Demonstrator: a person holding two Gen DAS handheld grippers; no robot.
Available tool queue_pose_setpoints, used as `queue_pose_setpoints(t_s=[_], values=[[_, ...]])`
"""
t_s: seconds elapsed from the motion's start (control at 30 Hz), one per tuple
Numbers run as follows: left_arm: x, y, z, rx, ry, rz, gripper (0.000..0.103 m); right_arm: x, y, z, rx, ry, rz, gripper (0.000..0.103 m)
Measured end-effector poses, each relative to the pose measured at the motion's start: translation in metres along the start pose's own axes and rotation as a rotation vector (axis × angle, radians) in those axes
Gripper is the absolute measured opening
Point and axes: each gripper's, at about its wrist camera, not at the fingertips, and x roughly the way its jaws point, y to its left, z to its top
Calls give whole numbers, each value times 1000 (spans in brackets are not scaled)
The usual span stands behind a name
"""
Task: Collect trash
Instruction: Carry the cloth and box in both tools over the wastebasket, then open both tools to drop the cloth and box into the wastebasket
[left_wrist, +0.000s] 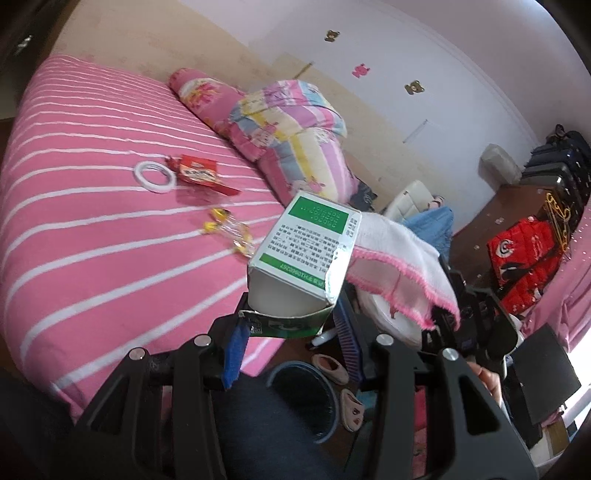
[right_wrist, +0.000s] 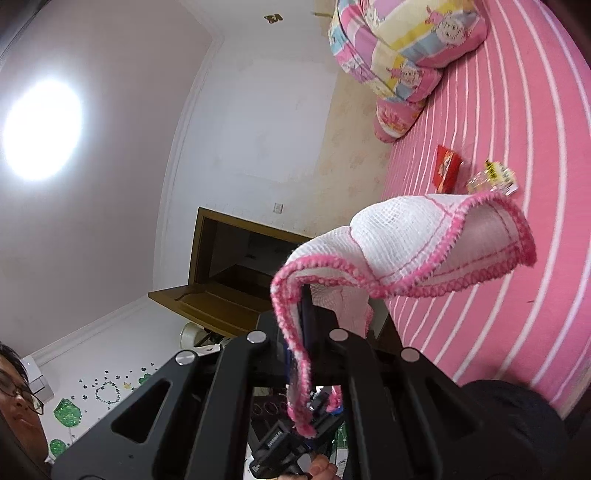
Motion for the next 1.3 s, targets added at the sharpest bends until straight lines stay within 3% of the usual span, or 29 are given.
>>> queue_pose_setpoints(t_s=[0.27,0.63,1.07,1.3], values=[[39,-45,-13,36,81,-62,43,-49,8,6,-95,-51,-105,5],[127,-89,-60,36,310,-140,43,-137,-30,6,-135,-101,-350,5],[252,-95,-125,20,594,-111,43,-211,-92,14,-76,-181,-638,5],[308,-91,-156,75,728,-50,43,-219,-138,23,9,-189,-747,5]])
